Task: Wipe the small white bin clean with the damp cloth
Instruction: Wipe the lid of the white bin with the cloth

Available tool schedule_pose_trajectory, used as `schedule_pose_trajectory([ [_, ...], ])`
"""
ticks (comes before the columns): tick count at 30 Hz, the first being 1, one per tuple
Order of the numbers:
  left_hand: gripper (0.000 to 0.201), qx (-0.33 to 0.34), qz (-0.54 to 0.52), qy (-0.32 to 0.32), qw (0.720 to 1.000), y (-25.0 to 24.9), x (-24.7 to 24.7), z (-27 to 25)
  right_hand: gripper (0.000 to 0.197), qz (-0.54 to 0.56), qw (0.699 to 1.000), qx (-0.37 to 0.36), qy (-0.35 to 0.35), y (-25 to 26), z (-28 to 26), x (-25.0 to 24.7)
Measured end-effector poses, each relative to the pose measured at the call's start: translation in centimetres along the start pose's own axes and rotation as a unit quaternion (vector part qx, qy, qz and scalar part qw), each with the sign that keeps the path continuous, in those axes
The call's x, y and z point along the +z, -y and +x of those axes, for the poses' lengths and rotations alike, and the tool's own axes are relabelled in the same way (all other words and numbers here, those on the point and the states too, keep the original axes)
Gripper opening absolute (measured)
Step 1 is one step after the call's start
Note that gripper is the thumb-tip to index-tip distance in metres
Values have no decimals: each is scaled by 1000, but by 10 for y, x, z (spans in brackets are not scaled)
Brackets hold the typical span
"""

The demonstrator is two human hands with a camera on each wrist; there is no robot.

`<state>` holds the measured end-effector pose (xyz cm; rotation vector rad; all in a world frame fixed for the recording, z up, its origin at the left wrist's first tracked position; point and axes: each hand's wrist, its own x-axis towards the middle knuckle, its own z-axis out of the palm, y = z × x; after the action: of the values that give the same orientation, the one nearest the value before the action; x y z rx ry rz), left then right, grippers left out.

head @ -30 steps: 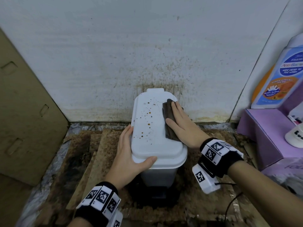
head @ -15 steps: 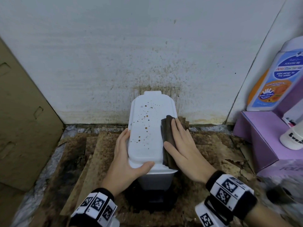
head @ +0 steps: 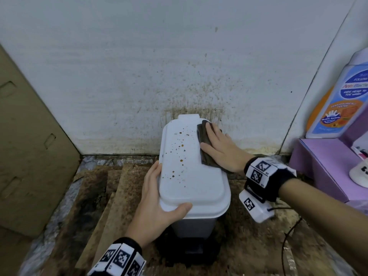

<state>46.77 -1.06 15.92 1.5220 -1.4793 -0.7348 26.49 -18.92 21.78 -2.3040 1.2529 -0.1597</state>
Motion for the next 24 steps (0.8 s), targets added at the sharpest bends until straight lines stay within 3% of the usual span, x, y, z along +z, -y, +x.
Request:
schedule_pose_trajectory([
  [5, 113, -4, 1, 1, 1000, 0, 0, 0, 75, -68, 998, 7, -5, -4, 28, -9],
  [11, 113, 3, 1, 2, 1000, 0, 0, 0, 72, -55, 998, -24, -18, -2, 27, -9],
  [15, 113, 5, 6, 2, 1000, 0, 0, -1, 73, -26, 999, -25, 8, 5, 5, -6],
  [19, 111, 12, 4, -2, 1000, 2, 1, 0, 71, -69, 997, -34, 18, 22, -41, 6],
  [24, 110, 14, 2, -2, 1000, 3, 3, -2, 73, -178, 982, -55, -34, 28, -82, 29],
])
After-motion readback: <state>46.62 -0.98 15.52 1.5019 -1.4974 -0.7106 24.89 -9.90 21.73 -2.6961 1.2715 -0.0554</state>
